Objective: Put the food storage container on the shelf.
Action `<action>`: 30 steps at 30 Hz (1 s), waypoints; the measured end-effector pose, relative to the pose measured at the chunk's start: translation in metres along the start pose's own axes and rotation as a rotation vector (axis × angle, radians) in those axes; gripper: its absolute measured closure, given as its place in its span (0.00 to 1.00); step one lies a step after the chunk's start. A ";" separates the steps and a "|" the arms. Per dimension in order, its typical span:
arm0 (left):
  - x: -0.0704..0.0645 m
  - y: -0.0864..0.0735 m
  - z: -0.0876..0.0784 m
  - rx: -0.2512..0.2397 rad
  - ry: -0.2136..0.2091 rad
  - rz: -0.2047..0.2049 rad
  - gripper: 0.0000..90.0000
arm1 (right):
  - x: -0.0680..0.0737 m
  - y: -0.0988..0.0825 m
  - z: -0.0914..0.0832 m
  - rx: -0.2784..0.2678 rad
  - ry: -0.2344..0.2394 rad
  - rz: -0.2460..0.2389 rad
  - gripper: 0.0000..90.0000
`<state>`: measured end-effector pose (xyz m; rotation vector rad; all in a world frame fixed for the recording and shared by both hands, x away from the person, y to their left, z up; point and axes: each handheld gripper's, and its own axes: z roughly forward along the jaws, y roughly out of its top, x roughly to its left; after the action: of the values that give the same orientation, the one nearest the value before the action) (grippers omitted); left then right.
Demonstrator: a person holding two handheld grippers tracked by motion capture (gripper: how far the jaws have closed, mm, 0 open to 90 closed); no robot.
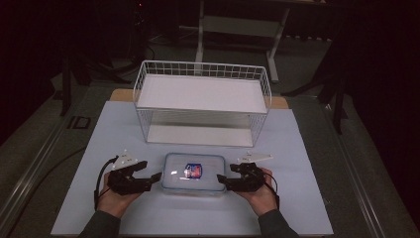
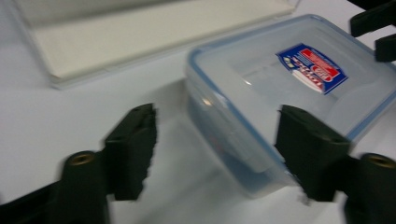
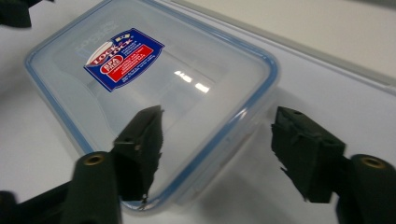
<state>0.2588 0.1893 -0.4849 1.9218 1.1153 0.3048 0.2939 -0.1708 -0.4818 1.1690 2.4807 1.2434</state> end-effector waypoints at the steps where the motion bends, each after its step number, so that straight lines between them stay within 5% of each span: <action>1: -0.001 0.001 0.004 0.013 -0.008 -0.007 0.25 | 0.000 0.000 0.002 0.004 0.012 0.009 0.32; 9: -0.002 0.006 0.021 0.026 -0.062 -0.066 0.21 | -0.006 0.002 0.009 0.011 0.027 0.081 0.21; 13: 0.000 0.007 0.029 0.044 -0.078 -0.101 0.20 | -0.007 -0.001 0.014 0.030 0.091 0.117 0.14; 21: 0.004 0.007 0.042 0.073 -0.175 -0.170 0.17 | -0.010 0.000 0.024 0.050 0.148 0.165 0.12; 27: 0.006 0.007 0.047 0.098 -0.206 -0.226 0.14 | -0.015 0.000 0.029 0.068 0.199 0.206 0.11; 30: 0.011 0.004 0.051 0.126 -0.278 -0.301 0.15 | -0.016 0.000 0.029 0.071 0.207 0.219 0.12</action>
<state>0.2967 0.1686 -0.5147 1.8023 1.2344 -0.1969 0.3171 -0.1642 -0.5041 1.4308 2.6193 1.4069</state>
